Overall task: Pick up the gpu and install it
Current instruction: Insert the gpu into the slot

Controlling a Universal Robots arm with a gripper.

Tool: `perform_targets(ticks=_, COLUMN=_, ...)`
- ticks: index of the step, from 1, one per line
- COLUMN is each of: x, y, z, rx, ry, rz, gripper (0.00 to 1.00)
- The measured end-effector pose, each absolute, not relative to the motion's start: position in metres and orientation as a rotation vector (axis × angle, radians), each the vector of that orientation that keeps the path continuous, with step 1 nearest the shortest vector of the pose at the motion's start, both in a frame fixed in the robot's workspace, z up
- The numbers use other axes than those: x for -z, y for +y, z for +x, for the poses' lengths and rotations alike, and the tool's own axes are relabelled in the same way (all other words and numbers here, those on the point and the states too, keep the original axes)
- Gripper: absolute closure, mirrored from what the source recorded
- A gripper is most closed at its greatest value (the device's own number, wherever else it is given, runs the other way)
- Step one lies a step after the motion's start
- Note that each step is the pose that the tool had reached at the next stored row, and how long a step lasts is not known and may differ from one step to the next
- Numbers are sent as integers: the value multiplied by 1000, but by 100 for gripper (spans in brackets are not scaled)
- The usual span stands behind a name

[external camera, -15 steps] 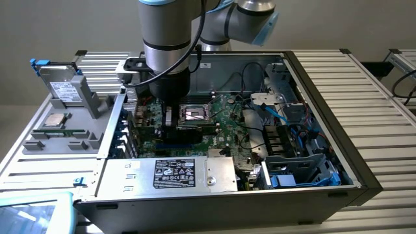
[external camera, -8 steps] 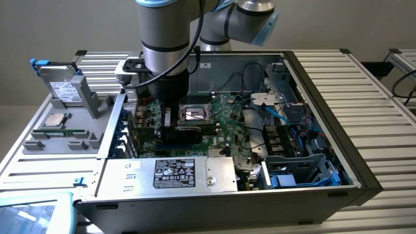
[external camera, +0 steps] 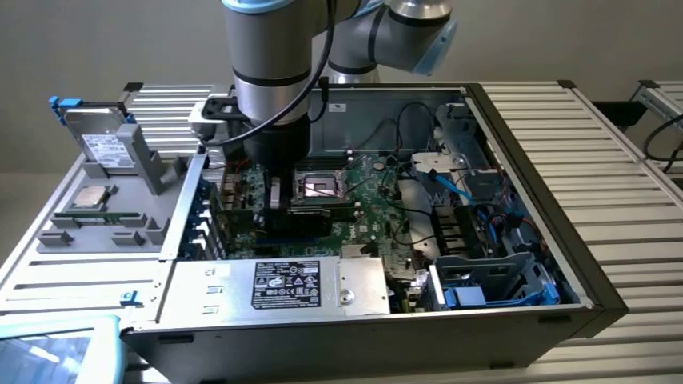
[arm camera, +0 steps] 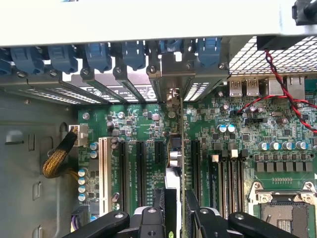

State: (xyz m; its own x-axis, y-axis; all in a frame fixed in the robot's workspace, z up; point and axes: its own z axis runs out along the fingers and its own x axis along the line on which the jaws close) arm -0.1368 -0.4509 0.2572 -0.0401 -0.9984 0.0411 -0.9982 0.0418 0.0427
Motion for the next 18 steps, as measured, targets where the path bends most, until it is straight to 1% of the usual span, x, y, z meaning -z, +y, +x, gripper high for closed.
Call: perform_targets(ticks=18, x=-254, y=-451, z=-138, rx=9, ry=-2224, rz=2128, gripper=72)
